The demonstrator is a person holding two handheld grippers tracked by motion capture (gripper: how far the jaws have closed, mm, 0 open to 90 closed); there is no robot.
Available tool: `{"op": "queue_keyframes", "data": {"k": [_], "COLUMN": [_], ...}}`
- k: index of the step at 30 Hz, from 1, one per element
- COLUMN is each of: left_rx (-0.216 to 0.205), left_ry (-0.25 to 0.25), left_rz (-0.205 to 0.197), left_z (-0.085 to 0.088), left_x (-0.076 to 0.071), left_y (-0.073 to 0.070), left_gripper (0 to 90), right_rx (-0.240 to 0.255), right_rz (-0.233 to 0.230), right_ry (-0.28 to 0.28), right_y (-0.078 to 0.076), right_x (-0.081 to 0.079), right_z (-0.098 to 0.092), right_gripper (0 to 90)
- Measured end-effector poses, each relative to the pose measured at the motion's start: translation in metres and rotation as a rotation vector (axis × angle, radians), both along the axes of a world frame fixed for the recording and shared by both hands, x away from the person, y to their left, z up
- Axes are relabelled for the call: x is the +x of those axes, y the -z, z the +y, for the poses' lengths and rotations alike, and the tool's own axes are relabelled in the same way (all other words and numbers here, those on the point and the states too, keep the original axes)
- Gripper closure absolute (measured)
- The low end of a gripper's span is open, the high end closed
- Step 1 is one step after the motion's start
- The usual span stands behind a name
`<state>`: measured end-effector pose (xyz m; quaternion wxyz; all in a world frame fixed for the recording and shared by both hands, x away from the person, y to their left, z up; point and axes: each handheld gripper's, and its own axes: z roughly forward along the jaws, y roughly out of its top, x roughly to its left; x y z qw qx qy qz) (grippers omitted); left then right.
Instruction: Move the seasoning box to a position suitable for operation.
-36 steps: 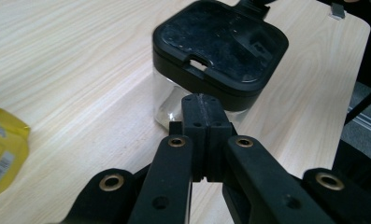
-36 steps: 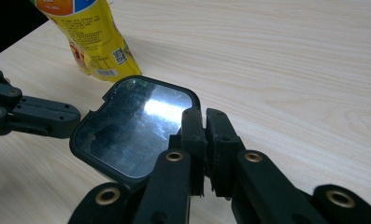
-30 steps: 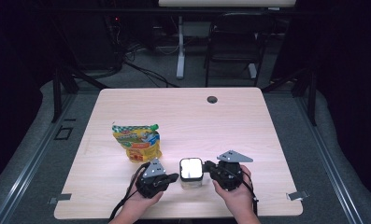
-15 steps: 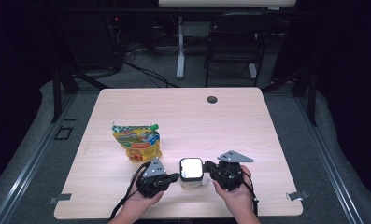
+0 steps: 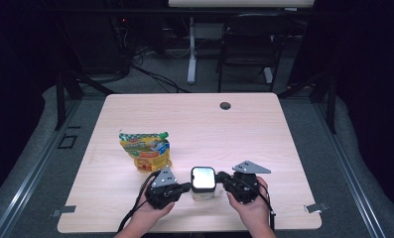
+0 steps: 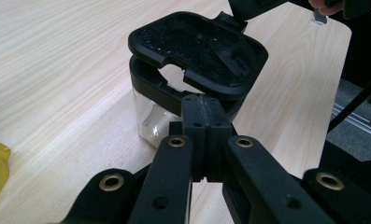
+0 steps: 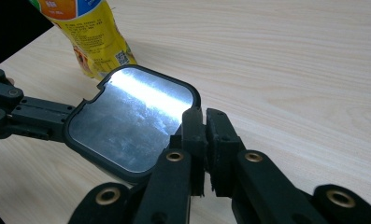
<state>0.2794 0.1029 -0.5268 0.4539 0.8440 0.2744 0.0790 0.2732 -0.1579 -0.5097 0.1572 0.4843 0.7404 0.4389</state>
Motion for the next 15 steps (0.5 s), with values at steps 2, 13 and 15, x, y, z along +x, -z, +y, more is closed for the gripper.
{"op": "queue_keyframes", "data": {"k": [2,13,15], "left_rx": [-0.011,-0.017,-0.020], "left_ry": [0.007,0.011,0.011], "left_rz": [0.001,-0.006,-0.011], "left_z": [0.000,-0.002,-0.003], "left_x": [0.001,0.003,0.003], "left_y": [-0.001,-0.005,-0.005], "left_gripper": [90.0,90.0,90.0], "right_rx": [-0.003,-0.022,-0.039], "right_rz": [-0.001,-0.044,-0.058], "right_ry": [-0.007,-0.057,-0.065], "right_y": [0.000,-0.003,-0.005], "right_x": [-0.001,-0.015,-0.019], "right_z": [-0.001,-0.001,-0.001], "right_gripper": [85.8,78.6,76.9]}}
